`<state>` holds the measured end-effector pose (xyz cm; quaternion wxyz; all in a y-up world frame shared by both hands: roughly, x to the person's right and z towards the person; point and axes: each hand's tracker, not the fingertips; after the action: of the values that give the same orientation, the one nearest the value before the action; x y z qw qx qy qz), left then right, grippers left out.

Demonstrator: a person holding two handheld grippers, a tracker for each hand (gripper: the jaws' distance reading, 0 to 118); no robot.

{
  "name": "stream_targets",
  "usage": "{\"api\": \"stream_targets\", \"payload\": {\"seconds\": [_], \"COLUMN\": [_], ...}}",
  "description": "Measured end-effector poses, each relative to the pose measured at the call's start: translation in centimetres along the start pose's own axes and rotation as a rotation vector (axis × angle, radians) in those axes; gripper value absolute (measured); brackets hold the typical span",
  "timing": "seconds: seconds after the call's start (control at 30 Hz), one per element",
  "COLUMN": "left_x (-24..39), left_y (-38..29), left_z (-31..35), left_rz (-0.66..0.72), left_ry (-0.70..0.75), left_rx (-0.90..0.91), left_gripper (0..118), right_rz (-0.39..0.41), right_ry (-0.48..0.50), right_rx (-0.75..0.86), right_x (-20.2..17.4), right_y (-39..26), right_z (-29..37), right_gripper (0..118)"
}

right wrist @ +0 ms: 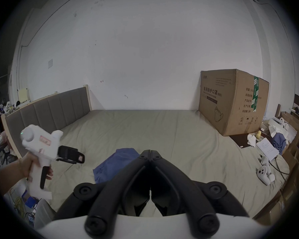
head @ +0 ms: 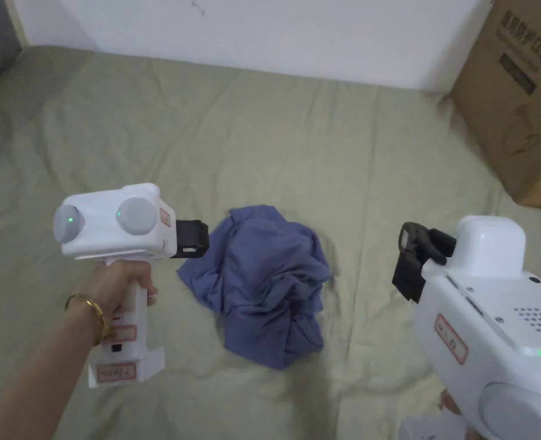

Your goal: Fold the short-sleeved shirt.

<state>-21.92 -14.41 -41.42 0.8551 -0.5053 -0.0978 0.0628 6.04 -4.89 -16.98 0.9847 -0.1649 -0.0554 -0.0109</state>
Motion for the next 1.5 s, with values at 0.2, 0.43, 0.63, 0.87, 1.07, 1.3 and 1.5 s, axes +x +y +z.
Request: {"api": "stream_targets", "payload": {"seconds": [0.2, 0.43, 0.63, 0.87, 1.07, 1.3, 1.5], "left_x": [2.5, 4.0, 3.3, 2.2, 1.8, 0.7, -0.5], "left_y": [0.8, -1.9, -1.4, -2.1, -3.3, -3.7, -3.9], "left_z": [-6.2, -8.7, -4.4, 1.1, 1.4, -0.5, -2.6], "left_rz": [-0.029, -0.055, -0.081, -0.045, -0.061, -0.042, -0.012], "left_ry": [0.081, 0.074, 0.029, -0.033, -0.042, -0.029, -0.017], "left_rx": [-0.143, -0.219, -0.048, 0.133, 0.148, 0.109, 0.065], "left_gripper": [112, 6, 4, 4, 4, 4, 4], "right_rz": [-0.007, -0.05, -0.027, -0.025, -0.026, -0.076, -0.137], "right_ry": [-0.042, -0.083, -0.077, 0.044, 0.084, 0.068, 0.002], "right_rx": [-0.064, -0.102, -0.102, -0.194, -0.36, -0.706, -0.823], "right_x": [1.3, 2.8, 3.1, 3.1, 2.3, 1.2, 1.2], "right_y": [-1.3, -2.1, -1.2, 2.6, 3.8, 0.8, -4.3], "right_z": [-1.8, -3.1, -3.7, -7.4, -14.7, -27.2, -31.9], "right_gripper": [0, 0, 0, 39, 118, 118, 97]}}
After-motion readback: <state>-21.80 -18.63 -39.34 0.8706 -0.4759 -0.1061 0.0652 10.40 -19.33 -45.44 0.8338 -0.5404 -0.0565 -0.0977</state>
